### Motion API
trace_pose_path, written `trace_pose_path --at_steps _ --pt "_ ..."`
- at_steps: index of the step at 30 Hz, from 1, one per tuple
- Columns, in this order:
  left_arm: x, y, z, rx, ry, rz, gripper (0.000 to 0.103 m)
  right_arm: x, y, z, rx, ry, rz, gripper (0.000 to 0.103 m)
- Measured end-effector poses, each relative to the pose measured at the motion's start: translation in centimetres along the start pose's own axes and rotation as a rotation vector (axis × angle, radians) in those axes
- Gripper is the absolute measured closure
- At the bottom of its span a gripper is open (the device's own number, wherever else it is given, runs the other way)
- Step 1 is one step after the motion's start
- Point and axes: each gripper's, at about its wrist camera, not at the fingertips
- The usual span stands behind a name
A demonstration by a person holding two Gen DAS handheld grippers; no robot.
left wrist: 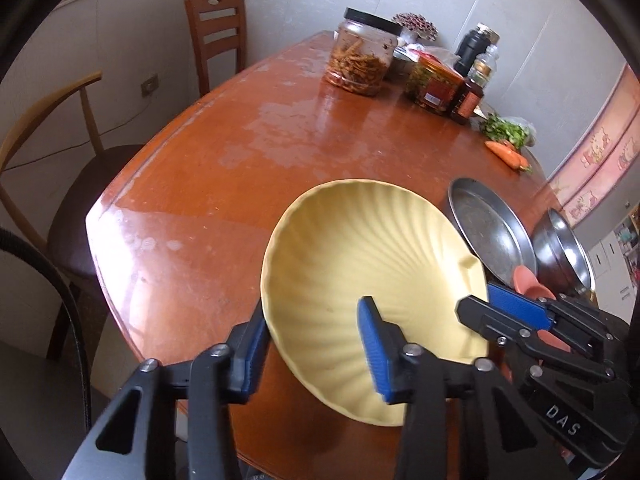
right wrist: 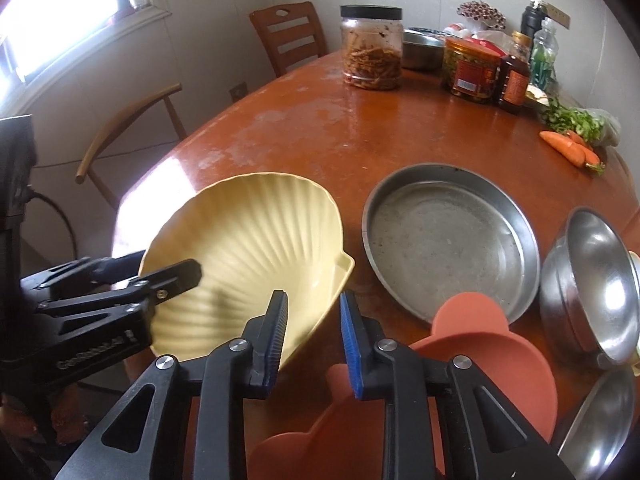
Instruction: Organize plates and bowls
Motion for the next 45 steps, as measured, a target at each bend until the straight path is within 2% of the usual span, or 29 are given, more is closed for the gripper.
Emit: trace_pose_path --at_steps 9,14,27,30,33,35,38,40,45 --pt "2.6 1.2 2.1 -0.029 -0.032 -0.039 0.06 1.2 2.8 1.6 0.064 -0.015 -0.013 0.076" --pt "2.8 0.7 3.7 -0.071 -0.032 -0.049 0.06 1.9 3.9 3.6 0.104 -0.014 0.016 0.075" --pt "1.9 -0.1 3.5 -0.083 -0.055 -0.079 0.06 1.8 3.8 4.6 0.115 -0.046 0.01 0.073" --pt "2.1 -0.1 3.4 -0.086 -0.067 -0.069 0.06 2.3 3.8 4.4 0.122 -0.067 -0.006 0.068" --pt "2.6 -0.2 3.4 -0.086 -0.085 -0.075 0.055 3.1 4.0 4.4 0.133 -0.095 -0.026 0.065" --pt "2.9 -0.4 3.3 -0.092 -0.098 -0.084 0.048 3.4 4.1 4.5 0.137 -0.102 -0.028 0.065" --pt "3.4 -0.5 3.3 -0.091 -0.115 -0.091 0.044 3.8 4.1 4.7 0.134 -0.113 -0.029 0.064" --pt "3.8 -0.5 3.2 -0.084 -0.129 -0.123 0.041 4.3 4.0 4.8 0.128 -0.125 -0.031 0.061" --pt "5.0 -0.1 3.2 -0.057 -0.165 -0.154 0.039 5.9 3.4 5.3 0.109 -0.161 -0.034 0.057"
Point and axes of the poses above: each gripper's, at about its wrist camera, not at the fingertips, and x roughly against the way its jaws point, y to its left, z to its underside, and after that the axes turned 13 degrees about -z, right-handed
